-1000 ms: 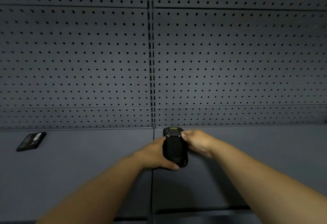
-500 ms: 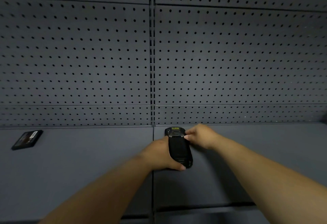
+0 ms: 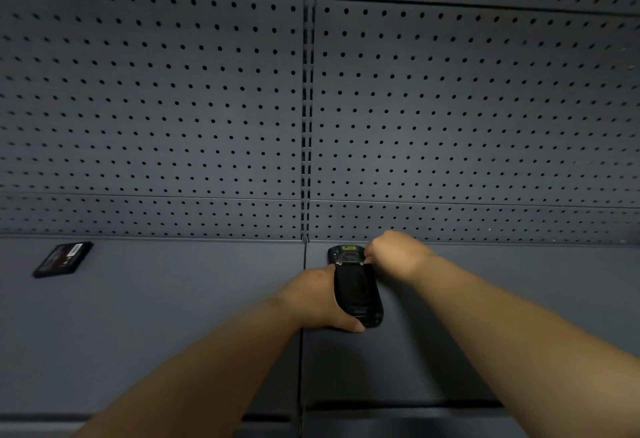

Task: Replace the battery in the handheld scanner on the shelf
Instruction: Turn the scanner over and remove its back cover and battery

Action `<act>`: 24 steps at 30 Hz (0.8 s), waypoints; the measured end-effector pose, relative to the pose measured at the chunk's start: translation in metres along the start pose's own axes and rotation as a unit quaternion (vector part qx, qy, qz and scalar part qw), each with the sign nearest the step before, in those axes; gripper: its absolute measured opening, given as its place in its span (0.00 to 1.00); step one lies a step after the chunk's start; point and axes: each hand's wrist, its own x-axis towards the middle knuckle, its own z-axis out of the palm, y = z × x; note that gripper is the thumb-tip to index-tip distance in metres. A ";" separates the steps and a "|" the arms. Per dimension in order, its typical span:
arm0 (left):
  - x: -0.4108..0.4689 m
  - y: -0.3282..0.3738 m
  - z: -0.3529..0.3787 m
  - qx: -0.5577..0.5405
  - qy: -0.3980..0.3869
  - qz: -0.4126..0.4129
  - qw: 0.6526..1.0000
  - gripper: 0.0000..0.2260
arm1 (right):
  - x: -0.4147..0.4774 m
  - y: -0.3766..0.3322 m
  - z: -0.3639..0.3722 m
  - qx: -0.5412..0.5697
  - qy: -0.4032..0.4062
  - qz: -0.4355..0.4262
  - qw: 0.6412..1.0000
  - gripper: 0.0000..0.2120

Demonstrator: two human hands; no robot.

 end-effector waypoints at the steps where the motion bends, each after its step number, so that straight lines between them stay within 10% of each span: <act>1: 0.000 0.000 0.000 0.003 -0.003 0.000 1.000 0.34 | -0.001 -0.001 0.000 -0.017 0.004 -0.005 1.000 0.13; 17: 0.002 -0.002 -0.015 -0.001 -0.053 -0.019 0.998 0.28 | -0.007 -0.006 0.014 0.110 0.032 0.046 0.992 0.18; 24: 0.039 -0.011 -0.037 0.199 -0.007 0.011 0.980 0.16 | -0.032 0.006 0.019 0.196 -0.075 -0.009 0.978 0.31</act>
